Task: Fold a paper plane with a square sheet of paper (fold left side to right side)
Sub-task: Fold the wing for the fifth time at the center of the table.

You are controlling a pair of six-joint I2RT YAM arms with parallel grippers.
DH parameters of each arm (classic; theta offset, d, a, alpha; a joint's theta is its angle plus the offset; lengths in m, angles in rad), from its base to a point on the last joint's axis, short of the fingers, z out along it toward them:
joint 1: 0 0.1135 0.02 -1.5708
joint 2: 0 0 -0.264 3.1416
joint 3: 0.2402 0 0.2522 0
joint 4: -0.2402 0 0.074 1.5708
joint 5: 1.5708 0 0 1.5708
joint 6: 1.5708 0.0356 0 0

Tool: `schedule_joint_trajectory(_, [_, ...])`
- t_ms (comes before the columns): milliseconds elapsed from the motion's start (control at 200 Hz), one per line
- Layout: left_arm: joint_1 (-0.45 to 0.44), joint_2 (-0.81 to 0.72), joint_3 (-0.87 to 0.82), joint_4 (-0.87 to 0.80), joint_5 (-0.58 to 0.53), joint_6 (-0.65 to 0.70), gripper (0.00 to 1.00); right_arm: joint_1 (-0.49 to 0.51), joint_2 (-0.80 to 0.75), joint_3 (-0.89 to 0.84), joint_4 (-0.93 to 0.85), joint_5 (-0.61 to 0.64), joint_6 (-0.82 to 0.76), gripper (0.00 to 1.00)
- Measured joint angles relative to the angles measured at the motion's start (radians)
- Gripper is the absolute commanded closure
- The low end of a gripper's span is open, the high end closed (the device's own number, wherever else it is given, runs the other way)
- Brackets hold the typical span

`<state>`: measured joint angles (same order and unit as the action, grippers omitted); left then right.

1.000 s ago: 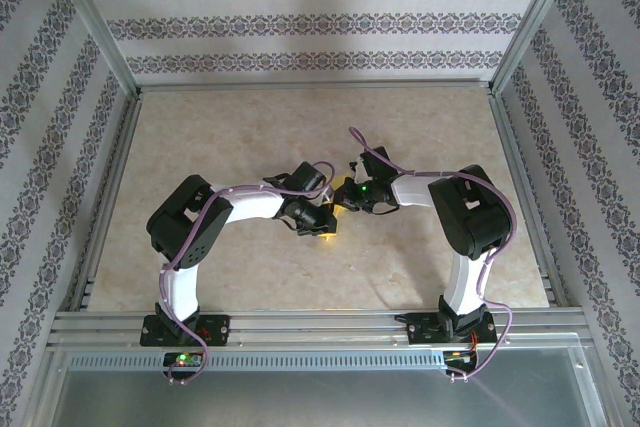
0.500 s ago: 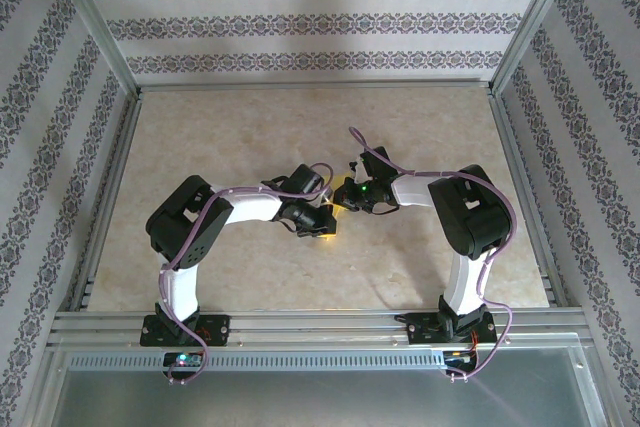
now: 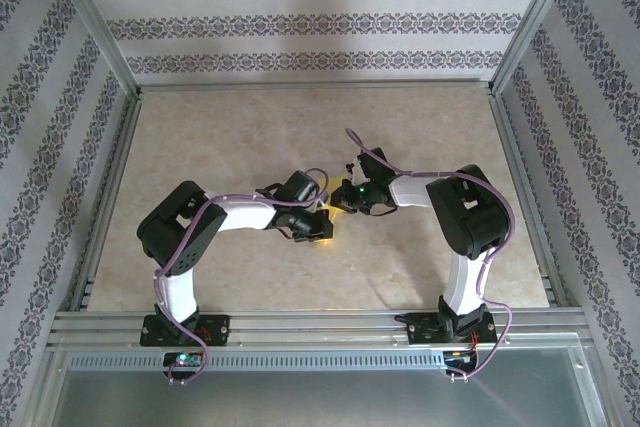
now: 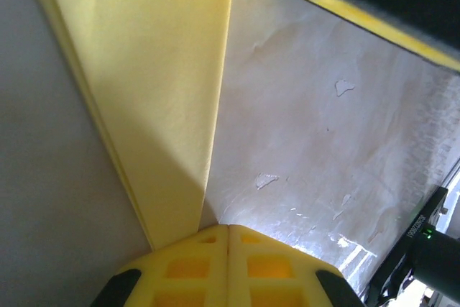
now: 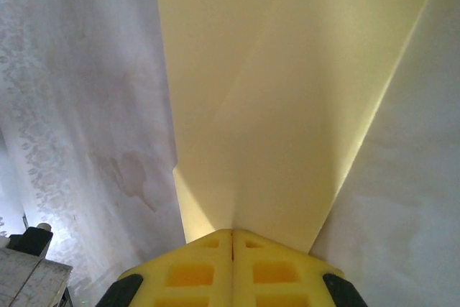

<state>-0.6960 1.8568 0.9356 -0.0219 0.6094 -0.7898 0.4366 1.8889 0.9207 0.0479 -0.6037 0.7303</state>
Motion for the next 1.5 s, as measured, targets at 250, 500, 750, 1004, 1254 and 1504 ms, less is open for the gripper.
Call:
schedule_joint_trajectory(250, [-0.022, -0.051, -0.068, 0.020, -0.011, -0.040, 1.00, 0.000, 0.005, 0.002, -0.001, -0.012, 0.000, 1.00])
schedule_joint_trajectory(500, [-0.027, -0.116, -0.089, -0.019, -0.010, -0.056, 1.00, 0.000, 0.005, 0.002, -0.001, -0.013, 0.000, 1.00])
schedule_joint_trajectory(750, [0.035, -0.144, -0.023, -0.047, 0.001, -0.043, 1.00, 0.000, 0.005, 0.002, -0.001, -0.013, 0.000, 1.00])
schedule_joint_trajectory(1004, [0.055, -0.003, 0.094, -0.048, 0.016, -0.008, 1.00, 0.000, 0.005, 0.002, -0.001, -0.013, 0.000, 1.00])
schedule_joint_trajectory(1254, [0.057, 0.081, 0.137, -0.048, 0.011, 0.009, 1.00, 0.000, 0.005, 0.002, -0.001, -0.013, 0.000, 1.00])
schedule_joint_trajectory(1504, [0.057, 0.088, 0.135, -0.046, 0.008, 0.030, 1.00, 0.000, 0.005, 0.005, -0.006, -0.013, 0.000, 1.00])
